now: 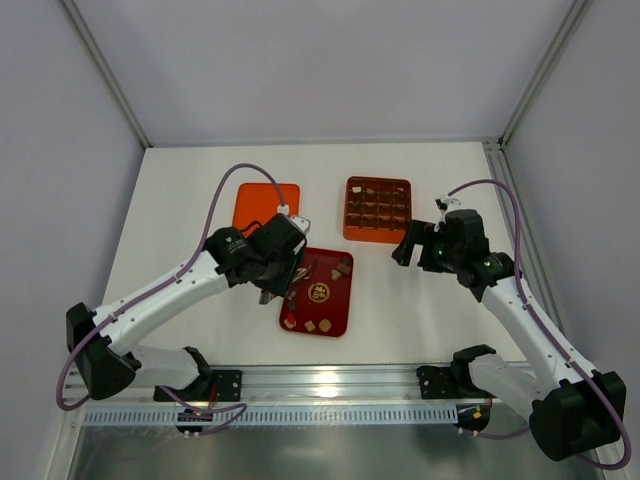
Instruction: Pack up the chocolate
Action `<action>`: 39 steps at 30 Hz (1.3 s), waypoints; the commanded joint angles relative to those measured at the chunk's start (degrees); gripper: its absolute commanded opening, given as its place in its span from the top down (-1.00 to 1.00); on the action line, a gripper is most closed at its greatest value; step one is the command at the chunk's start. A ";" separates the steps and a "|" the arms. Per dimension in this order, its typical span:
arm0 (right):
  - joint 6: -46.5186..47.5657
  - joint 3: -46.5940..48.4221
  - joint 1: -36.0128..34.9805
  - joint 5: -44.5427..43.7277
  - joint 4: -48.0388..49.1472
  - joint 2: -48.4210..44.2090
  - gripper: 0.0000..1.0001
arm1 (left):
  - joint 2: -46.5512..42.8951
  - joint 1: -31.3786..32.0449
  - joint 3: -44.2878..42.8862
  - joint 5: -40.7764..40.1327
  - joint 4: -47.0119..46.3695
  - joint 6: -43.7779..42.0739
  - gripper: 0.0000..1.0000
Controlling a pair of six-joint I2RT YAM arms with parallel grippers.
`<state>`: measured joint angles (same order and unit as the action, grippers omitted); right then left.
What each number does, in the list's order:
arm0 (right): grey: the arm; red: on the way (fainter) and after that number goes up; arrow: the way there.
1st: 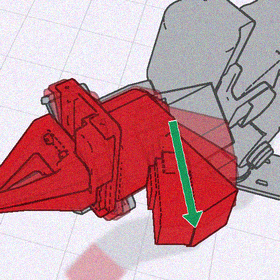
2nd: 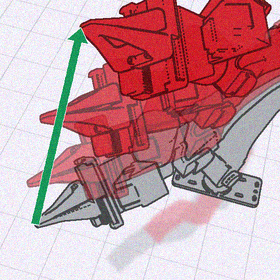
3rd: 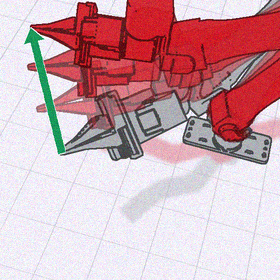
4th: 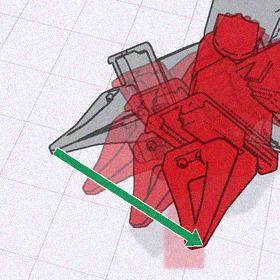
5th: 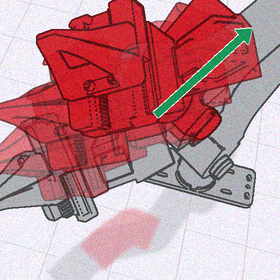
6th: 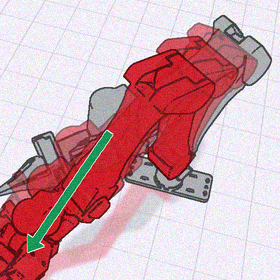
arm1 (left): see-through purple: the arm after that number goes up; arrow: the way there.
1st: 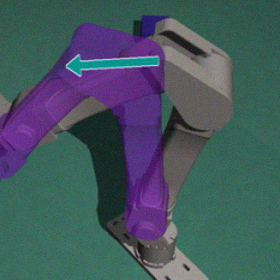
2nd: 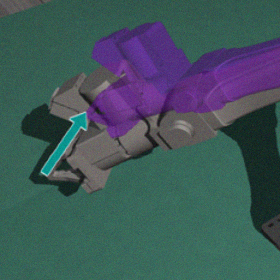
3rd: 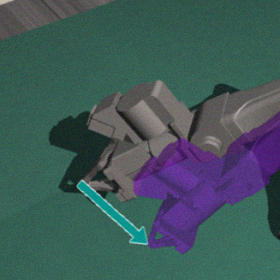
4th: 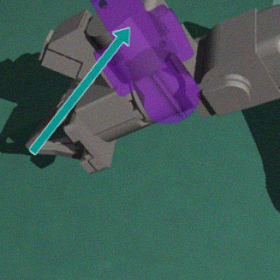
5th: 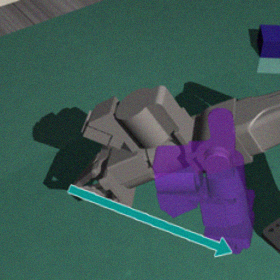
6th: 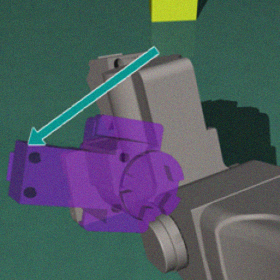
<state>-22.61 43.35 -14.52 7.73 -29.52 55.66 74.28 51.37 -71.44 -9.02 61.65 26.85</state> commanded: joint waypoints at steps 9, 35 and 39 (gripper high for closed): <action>-0.06 -0.55 0.11 0.27 2.18 -0.02 -1.00 | 1.13 1.53 -0.37 -3.38 0.05 -0.04 0.26; 0.37 -1.43 0.11 -0.17 2.54 -0.02 -0.99 | 4.82 2.59 0.34 -3.46 -0.30 -1.01 0.24; 0.37 -1.43 0.11 -0.17 2.53 0.15 -0.99 | 5.00 2.76 0.16 -3.99 0.05 -1.01 0.24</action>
<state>-22.61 42.15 -14.52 7.70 -28.88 55.79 79.18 53.69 -70.98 -11.64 61.58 26.52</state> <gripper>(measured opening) 0.996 0.386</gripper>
